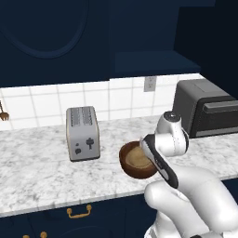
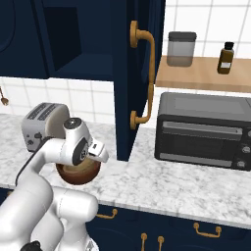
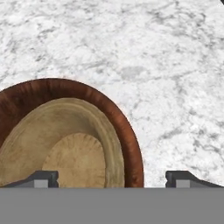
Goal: Pick up the bowls on the counter and stack them on top of one another in the open cabinet. Place the smaller bowl on top of the larger bowl.
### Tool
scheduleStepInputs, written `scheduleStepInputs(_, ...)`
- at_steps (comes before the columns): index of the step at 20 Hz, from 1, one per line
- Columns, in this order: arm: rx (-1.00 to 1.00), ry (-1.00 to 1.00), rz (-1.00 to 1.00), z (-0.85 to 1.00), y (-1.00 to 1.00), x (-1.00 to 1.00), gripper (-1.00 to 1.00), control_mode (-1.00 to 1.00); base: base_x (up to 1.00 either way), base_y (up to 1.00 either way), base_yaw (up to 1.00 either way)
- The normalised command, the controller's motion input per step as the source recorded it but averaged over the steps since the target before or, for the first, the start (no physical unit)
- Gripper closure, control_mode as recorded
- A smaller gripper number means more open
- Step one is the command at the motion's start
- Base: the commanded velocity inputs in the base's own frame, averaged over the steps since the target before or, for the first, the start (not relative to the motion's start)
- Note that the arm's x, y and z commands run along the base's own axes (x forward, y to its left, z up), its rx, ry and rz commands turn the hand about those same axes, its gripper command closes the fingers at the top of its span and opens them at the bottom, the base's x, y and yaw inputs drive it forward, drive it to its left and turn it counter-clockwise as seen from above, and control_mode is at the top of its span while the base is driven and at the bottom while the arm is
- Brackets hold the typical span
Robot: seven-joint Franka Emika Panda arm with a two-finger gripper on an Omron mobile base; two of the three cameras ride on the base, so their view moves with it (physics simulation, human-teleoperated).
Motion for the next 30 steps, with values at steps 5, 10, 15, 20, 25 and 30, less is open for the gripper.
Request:
scheduleStepInputs(5,0.00,0.06,0.00,-0.33,-0.11,0.00,-1.00,-1.00,0.00,0.00,0.00)
scheduleStepInputs(10,0.00,0.05,0.00,-0.52,0.00,0.00,-1.00,-1.00,0.00,0.00,0.00)
scheduleStepInputs(15,0.00,0.05,0.00,-0.50,0.00,0.00,-1.00,-1.00,0.00,0.00,0.00)
scheduleStepInputs(20,-0.01,0.06,0.00,-0.51,0.00,0.00,-1.00,-1.00,0.00,0.00,0.00)
scheduleStepInputs(25,-0.01,0.01,0.00,-0.29,0.00,0.00,-1.00,-1.00,0.00,0.00,0.00)
scheduleStepInputs(30,0.00,0.01,0.00,-0.22,0.00,0.00,-1.00,-1.00,0.00,0.00,0.00)
